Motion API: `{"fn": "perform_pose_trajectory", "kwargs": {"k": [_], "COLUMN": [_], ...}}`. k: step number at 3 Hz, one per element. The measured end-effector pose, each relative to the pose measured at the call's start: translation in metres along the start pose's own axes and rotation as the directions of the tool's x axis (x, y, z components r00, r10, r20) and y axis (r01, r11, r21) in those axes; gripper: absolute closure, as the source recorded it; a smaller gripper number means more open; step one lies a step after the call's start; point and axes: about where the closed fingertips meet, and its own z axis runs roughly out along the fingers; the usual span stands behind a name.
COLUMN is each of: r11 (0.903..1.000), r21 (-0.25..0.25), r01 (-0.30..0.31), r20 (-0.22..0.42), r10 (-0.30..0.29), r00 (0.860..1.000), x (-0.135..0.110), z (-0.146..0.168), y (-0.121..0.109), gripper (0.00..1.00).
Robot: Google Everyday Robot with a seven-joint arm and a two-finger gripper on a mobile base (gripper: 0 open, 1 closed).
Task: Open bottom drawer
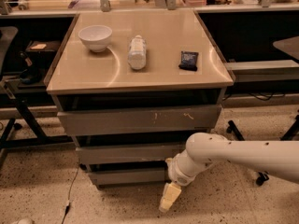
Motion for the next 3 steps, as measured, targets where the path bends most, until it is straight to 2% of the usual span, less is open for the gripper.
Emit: {"fn": "perform_pose_trajectory", "kwargs": {"k": [1,2,3], "r11": [0.9999,0.9995,0.9991], "r21": [0.011,0.027,0.032], "r01": [-0.001,-0.016,-0.027], "r20": [0.034,0.055,0.048], "r10": [0.001,0.015,0.025], "r00": [0.999,0.998,0.999], "x": [0.012,0.036,0.057], "z": [0.032,0.084,0.123], "y": [-0.013,-0.044,-0.068], "gripper": [0.0,0.0,0.0]}}
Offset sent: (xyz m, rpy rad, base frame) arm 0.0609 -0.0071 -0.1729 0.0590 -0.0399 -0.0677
